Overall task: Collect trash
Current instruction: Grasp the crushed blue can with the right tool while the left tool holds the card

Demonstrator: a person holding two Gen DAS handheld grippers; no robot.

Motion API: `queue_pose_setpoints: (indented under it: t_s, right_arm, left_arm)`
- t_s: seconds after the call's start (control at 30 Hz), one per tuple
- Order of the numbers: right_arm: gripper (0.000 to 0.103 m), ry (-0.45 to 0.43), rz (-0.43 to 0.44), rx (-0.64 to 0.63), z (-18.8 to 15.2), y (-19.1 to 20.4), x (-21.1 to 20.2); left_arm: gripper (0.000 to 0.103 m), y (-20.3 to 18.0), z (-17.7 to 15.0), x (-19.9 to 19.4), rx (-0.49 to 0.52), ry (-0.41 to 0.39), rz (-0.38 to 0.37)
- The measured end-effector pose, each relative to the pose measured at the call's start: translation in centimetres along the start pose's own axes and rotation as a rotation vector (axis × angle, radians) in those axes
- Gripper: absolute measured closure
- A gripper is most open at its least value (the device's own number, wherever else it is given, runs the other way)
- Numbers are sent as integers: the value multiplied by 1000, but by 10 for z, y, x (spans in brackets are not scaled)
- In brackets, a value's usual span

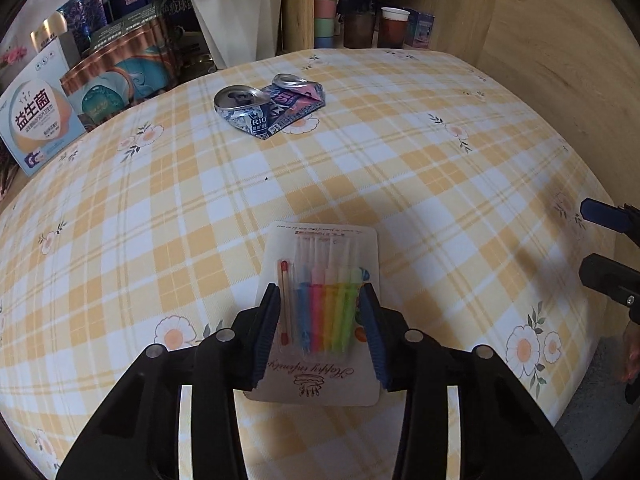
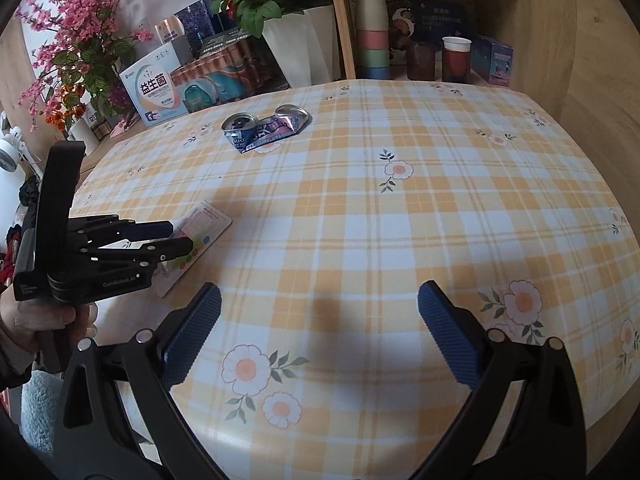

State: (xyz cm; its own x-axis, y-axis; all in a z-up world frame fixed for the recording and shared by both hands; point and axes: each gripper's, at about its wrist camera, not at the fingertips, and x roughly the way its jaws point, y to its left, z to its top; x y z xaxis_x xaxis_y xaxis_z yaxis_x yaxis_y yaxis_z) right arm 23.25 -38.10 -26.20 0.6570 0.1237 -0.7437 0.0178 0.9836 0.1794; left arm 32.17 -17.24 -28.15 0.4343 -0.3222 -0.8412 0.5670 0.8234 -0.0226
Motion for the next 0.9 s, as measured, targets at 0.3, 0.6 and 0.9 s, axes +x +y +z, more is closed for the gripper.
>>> queue_pose_setpoints:
  t_s: [0.3, 0.6, 0.9]
  right_arm:
    - [6, 17, 9, 4, -2, 3, 11]
    - [6, 21, 2, -27, 9, 8, 14]
    - [6, -22, 51, -211, 56, 49, 38]
  left_arm:
    - [60, -1, 5, 7, -4, -18, -14]
    - [71, 26, -4, -18, -83, -92, -31]
    - [71, 76, -22, -70, -225, -200, -16]
